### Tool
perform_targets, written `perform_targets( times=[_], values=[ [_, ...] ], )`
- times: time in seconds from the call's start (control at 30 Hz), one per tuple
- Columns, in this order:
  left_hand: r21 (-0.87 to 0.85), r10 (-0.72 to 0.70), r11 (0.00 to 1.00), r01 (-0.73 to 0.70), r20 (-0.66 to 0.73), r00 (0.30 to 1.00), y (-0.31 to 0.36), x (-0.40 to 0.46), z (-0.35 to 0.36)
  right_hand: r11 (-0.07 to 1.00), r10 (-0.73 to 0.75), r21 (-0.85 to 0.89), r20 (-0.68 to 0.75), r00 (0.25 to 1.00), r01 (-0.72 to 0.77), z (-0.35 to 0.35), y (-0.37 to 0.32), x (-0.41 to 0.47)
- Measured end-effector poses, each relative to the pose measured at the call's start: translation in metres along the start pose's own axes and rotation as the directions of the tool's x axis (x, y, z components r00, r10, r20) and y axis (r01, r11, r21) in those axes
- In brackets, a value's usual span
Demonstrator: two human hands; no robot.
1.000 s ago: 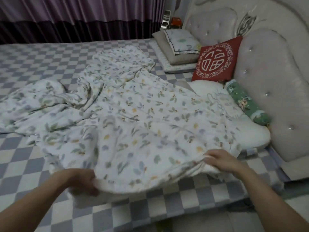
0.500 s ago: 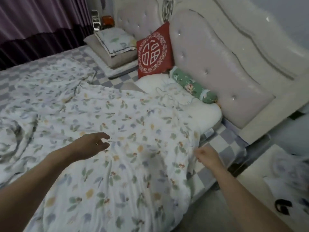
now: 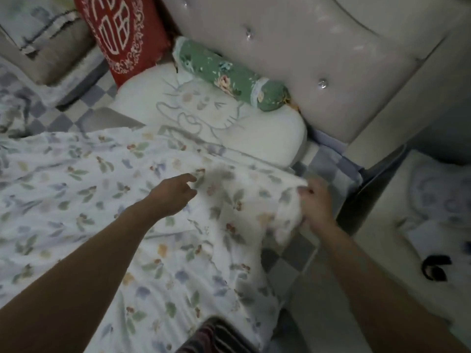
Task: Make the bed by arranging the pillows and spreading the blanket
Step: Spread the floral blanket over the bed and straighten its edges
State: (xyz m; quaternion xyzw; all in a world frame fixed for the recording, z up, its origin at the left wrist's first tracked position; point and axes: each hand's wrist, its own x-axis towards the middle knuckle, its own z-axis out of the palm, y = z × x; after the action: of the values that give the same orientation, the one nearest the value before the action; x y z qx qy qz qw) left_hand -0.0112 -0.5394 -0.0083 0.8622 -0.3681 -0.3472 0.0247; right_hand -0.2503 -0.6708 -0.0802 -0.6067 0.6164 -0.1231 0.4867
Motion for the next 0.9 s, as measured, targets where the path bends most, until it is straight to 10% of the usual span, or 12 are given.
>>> perform_targets(
  times=[0.17, 0.27, 0.6, 0.9],
  values=[
    [-0.074, -0.019, 0.997, 0.018, -0.013, 1.000, -0.002, 0.002, 0.011, 0.927, -0.187, -0.370, -0.305, 0.934, 0.064, -0.117, -0.045, 0.071],
    [-0.130, 0.015, 0.991, -0.023, -0.065, 0.998, -0.013, -0.008, 0.009, 0.824, -0.174, -0.566, -0.208, 0.963, 0.027, -0.130, -0.040, 0.075],
    [-0.312, -0.128, 0.947, 0.080, -0.135, 0.983, -0.093, -0.100, 0.021, 0.867, -0.129, -0.437, 0.271, 0.954, 0.241, -0.018, -0.032, 0.011],
    [-0.533, -0.349, 0.825, 0.188, -0.219, 0.911, -0.242, -0.314, 0.084, 0.713, -0.278, -0.369, 0.631, 0.724, 0.596, 0.115, -0.025, -0.216]
  ],
)
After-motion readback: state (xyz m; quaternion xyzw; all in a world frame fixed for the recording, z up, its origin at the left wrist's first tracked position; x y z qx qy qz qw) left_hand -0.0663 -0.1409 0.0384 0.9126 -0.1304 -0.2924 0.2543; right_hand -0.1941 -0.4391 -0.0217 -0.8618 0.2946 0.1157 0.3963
